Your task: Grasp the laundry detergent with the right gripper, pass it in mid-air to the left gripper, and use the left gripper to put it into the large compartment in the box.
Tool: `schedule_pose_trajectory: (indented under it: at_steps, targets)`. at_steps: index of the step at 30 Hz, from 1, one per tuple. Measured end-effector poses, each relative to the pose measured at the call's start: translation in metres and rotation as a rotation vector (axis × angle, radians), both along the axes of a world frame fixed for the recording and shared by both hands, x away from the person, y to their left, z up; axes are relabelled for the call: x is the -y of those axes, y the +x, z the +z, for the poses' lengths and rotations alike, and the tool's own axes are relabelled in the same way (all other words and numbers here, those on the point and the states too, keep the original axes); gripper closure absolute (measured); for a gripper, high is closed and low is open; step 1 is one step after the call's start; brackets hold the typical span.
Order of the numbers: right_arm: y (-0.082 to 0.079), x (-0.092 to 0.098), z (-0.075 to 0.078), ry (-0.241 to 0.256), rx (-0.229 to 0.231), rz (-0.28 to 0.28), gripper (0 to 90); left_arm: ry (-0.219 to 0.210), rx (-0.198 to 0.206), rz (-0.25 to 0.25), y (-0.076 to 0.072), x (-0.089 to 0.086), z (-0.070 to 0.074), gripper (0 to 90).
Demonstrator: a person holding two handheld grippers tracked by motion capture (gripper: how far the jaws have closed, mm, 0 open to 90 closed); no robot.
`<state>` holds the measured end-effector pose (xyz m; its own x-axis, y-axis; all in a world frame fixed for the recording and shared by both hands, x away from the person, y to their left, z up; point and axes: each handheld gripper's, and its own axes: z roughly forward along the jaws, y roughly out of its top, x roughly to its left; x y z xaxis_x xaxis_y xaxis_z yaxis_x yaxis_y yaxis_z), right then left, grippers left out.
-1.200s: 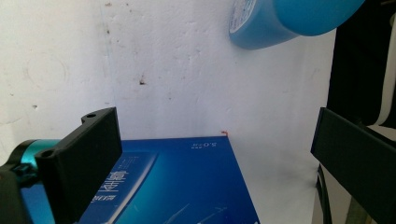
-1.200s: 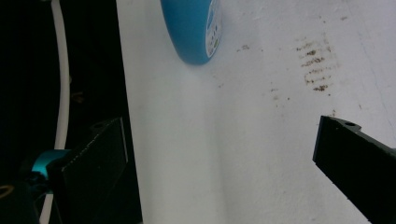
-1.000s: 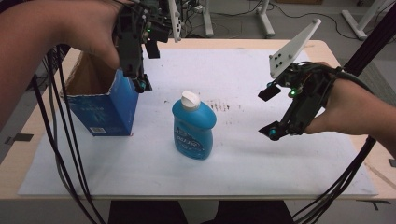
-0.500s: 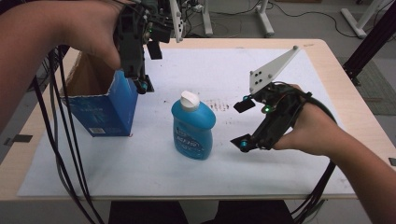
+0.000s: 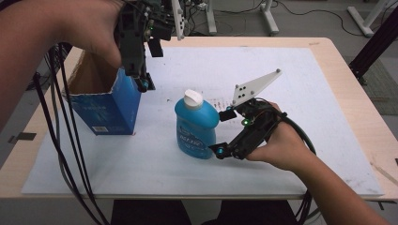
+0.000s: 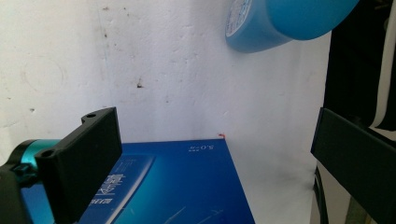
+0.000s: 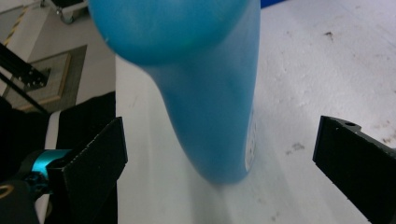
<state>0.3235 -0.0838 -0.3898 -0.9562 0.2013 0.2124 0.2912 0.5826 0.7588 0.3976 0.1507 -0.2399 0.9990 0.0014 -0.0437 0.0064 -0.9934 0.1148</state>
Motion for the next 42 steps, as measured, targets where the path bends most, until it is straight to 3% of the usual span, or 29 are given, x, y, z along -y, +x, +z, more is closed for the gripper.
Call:
schedule_pose_trajectory:
  at_steps: [8, 17, 35, 42]
  targets:
    - [-0.003, -0.013, -0.015, 0.025, -0.011, -0.014, 1.9, -0.003, 0.003, 0.001, 0.001, 0.002, -0.001, 1.8]
    - [-0.004, -0.022, -0.025, 0.084, -0.007, -0.075, 1.9, 0.0, 0.001, -0.005, 0.002, 0.002, -0.002, 1.8]
    - [-0.012, -0.032, -0.032, 0.166, 0.07, -0.169, 3.8, -0.004, -0.001, 0.003, 0.002, -0.002, -0.002, 1.8]
    - [-0.014, -0.034, -0.033, 0.166, 0.09, -0.183, 7.8, -0.006, -0.005, 0.011, 0.001, -0.003, -0.004, 1.8]
